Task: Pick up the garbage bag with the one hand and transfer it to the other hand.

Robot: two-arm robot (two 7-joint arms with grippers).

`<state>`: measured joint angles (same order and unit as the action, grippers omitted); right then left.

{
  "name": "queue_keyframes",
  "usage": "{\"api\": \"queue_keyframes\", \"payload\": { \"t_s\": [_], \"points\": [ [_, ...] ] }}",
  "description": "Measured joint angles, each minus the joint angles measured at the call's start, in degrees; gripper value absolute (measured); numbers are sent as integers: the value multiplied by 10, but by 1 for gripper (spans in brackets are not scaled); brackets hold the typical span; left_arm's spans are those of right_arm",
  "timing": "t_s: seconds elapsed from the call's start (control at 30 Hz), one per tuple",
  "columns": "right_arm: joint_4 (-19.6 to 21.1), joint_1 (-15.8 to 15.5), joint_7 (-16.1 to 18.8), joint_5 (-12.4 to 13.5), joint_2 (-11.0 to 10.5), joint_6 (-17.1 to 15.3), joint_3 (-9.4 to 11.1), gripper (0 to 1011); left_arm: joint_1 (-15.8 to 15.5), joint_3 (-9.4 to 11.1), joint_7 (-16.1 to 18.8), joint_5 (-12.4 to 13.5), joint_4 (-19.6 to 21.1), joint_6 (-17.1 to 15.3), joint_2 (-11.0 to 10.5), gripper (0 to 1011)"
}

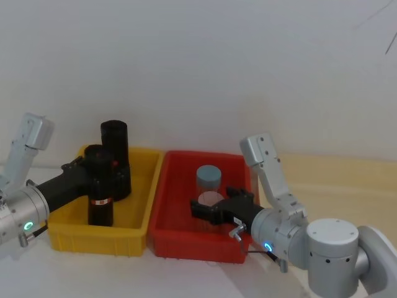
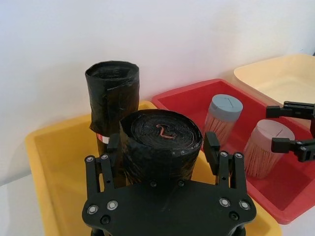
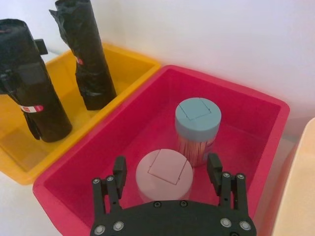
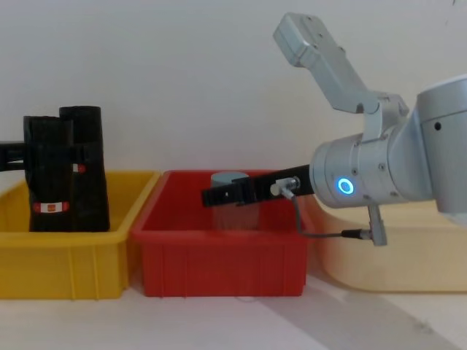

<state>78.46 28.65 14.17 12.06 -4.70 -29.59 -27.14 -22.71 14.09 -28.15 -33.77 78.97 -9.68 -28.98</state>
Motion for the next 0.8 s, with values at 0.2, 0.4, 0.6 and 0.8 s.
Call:
{"api": "queue_keyframes", "payload": {
  "t_s": [0.2,0.4,0.6,0.8],
  "points": [
    [-4,0,5,-2,-1,-5,-1,1001,0,0,0,0,0,0,0,1001],
    [-6,-1,9,-3,-1,-10,0,1002,-1,1,0,0,-1,0,1,1001],
    [-8,-2,12,-4,-1,-12,1,897,-1,1,0,0,-1,0,1,885],
    [-9,-2,13,-4,-1,-14,1,738,-1,1,0,0,-1,0,1,693]
  ]
}}
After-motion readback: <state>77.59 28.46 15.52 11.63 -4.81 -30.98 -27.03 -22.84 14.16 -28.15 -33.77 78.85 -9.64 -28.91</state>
